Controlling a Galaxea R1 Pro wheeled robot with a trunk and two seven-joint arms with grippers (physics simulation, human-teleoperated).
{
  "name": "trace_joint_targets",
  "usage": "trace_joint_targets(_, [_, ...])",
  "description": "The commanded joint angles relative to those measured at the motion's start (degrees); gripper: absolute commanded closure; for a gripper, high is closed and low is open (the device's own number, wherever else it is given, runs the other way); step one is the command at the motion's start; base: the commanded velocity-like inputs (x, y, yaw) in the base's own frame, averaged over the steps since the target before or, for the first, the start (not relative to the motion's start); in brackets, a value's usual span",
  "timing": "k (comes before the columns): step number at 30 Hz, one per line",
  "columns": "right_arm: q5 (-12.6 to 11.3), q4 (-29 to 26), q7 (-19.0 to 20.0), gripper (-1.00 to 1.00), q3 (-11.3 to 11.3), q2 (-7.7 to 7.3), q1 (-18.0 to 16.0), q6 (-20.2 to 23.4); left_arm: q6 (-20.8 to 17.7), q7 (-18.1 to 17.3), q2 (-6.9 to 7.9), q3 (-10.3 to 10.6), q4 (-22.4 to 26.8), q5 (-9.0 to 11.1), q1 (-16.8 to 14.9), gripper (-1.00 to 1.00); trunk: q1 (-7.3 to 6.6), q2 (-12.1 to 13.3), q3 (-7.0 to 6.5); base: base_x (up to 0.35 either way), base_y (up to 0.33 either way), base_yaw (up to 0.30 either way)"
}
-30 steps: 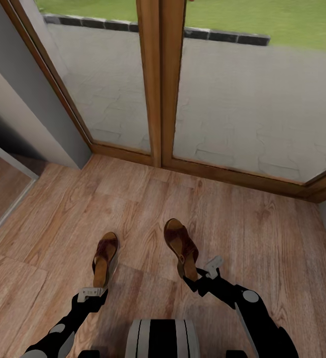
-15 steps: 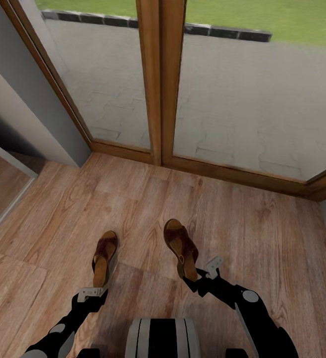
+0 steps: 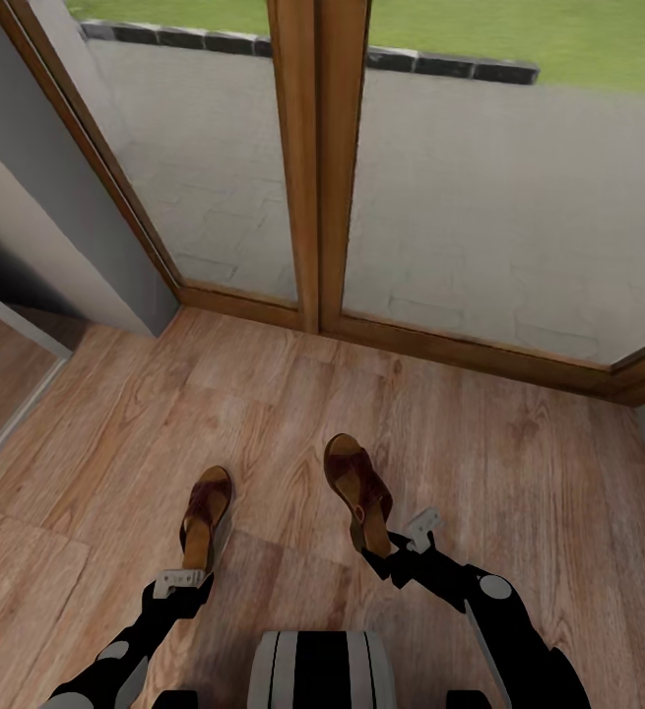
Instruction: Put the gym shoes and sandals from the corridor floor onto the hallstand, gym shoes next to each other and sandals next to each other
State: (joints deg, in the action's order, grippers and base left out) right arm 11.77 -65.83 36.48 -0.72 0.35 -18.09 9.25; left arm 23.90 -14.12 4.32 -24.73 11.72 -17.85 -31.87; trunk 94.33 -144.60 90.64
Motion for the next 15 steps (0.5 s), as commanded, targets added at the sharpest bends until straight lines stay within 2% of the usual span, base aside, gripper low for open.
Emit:
trace_joint_targets(1, [0.0,-0.1,0.2,1.0,-0.1,0.03,0.0,0.5,0.2,-0.3,-0.01,-0.5,0.0,-0.4,0.0,-1.0,0.0,0.0,0.03,0.031,0.0,0.0])
trace_joint_targets(15, [0.0,-0.2,0.2,1.0,-0.1,0.06,0.0,0.5,0.2,-0.3,-0.01,-0.5,0.0,-0.4,0.0,-1.0,0.0,0.0,0.03,0.045,0.0,0.0])
